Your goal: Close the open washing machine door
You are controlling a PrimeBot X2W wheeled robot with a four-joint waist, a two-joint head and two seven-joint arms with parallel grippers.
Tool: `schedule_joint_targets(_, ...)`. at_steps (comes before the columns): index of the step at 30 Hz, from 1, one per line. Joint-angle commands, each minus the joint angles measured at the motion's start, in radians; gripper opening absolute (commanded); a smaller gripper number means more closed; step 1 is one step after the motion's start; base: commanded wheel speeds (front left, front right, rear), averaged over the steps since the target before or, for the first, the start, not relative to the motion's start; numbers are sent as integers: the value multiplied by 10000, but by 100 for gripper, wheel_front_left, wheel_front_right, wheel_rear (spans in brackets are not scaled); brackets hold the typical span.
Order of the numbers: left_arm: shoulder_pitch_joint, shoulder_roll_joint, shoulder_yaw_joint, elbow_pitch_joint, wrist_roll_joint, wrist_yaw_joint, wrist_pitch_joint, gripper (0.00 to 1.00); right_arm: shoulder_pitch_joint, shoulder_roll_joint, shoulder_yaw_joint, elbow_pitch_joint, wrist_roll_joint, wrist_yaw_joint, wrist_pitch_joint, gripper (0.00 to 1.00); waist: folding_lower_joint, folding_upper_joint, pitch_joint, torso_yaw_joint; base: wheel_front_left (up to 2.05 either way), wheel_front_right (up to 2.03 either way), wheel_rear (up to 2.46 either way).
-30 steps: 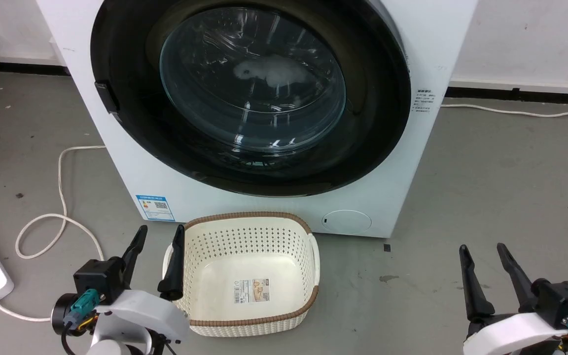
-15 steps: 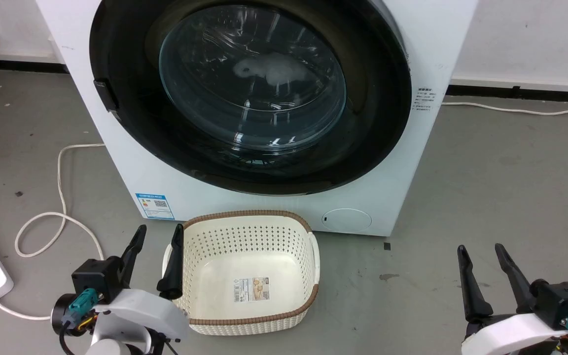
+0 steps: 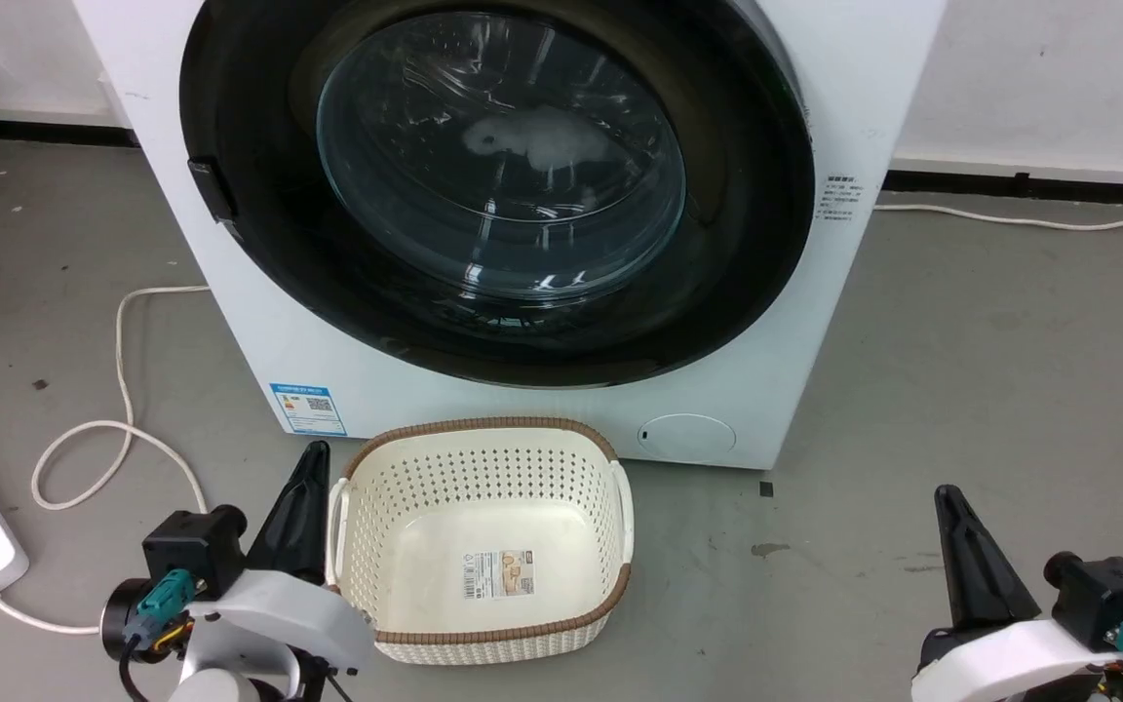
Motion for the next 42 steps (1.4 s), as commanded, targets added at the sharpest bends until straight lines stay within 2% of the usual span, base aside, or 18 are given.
schedule_joint_targets(1,60,-41,50,-70,106,10,48,0,0,-4,19,-45,-65,0,36,0,0,0,-2,9,0,0,0)
schedule_joint_targets(42,497,-570,545,-653,1384,80,593,0,-9,-18,174,-394,-614,-3,556,0,0,0,-93,263,0,0,0)
